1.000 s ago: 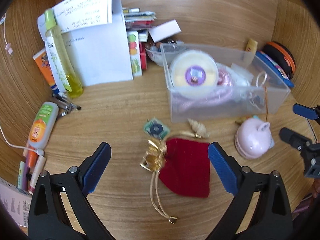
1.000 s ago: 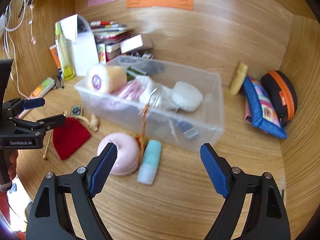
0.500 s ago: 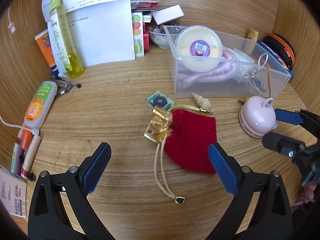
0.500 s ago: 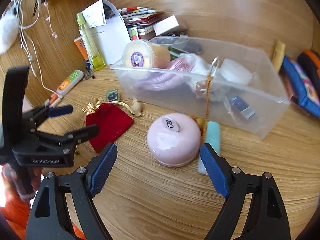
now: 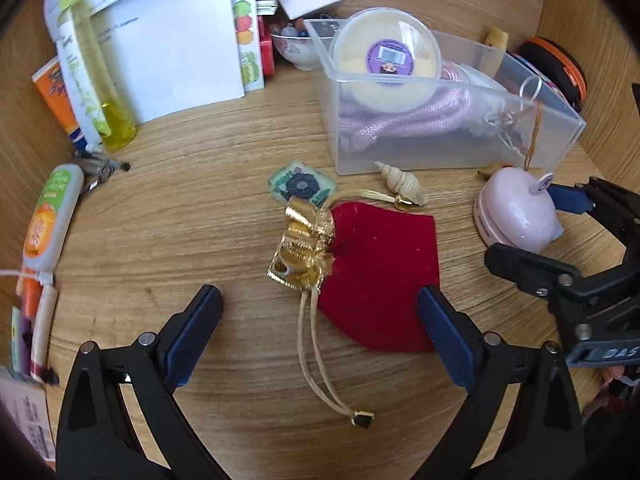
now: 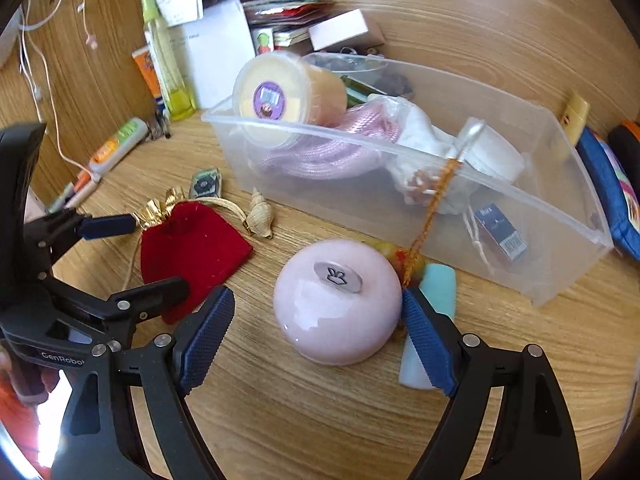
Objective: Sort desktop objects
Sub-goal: 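Grasp the red velvet pouch with the left tool while the right tool grasps the pink round jar, then carry pouch and pink jar into the clear bin and open both tools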
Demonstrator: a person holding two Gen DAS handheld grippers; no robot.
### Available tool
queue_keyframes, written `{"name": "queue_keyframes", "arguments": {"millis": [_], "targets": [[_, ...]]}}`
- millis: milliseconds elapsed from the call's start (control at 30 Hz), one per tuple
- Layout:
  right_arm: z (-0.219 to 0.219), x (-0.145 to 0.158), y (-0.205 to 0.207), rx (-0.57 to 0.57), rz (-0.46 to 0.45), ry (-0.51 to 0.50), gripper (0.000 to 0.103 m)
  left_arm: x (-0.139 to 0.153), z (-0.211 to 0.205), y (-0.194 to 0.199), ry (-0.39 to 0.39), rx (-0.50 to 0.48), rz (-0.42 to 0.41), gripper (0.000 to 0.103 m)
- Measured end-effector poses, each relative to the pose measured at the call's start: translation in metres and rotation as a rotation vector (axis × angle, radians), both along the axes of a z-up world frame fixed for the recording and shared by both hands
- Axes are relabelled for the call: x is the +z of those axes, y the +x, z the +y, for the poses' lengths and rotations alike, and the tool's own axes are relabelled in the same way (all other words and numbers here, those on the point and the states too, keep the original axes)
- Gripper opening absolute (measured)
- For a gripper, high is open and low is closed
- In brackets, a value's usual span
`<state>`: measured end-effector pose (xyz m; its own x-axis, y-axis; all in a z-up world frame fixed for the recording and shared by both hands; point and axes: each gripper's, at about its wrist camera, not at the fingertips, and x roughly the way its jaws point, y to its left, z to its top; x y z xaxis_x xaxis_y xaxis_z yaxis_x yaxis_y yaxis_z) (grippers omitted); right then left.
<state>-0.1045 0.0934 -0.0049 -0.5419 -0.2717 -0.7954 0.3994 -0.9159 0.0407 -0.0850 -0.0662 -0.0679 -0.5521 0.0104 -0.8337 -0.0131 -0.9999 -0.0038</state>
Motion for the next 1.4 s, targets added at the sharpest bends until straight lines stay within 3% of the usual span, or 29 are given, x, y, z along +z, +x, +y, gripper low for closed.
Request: {"name": "queue_keyframes", "arguments": {"millis": [100,200,367,433,500,733,933,1100,1400], "targets": [[0.0,-0.004,-0.002,-0.006,-0.001,0.013,0.076,0.0,-0.001,-0.005,0.018,-0.01,-0.01,0.099],[0.003,-0.007,-0.003,-0.018,-0.008,0.023,0.062,-0.001,0.003,-0.008,0.01,-0.021,-0.007,0.099],[0.005,-0.007,0.005,-0.001,0.003,0.029,0.06,0.001,0.005,-0.008,-0.028,-0.019,0.058,0.093],[0.008,-0.007,0.007,0.008,0.007,0.024,0.06,0.001,0.005,-0.009,0.007,-0.038,0.055,0.072],[0.009,-0.006,0.01,0.016,0.006,0.018,0.06,0.003,0.004,-0.011,0.01,-0.04,0.059,0.058],[0.016,-0.001,0.018,0.013,0.006,-0.033,0.06,0.006,0.002,-0.01,0.016,-0.02,0.083,0.031],[0.03,0.012,0.026,-0.012,0.019,-0.076,0.06,0.01,-0.011,0.006,0.056,0.021,0.109,0.028],[0.038,0.023,0.029,-0.03,0.042,-0.085,0.06,0.024,-0.007,0.02,0.006,0.047,0.155,0.028],[0.054,0.036,0.033,-0.065,0.078,-0.102,0.06,0.049,0.009,0.032,0.024,0.017,0.22,0.028]]}}
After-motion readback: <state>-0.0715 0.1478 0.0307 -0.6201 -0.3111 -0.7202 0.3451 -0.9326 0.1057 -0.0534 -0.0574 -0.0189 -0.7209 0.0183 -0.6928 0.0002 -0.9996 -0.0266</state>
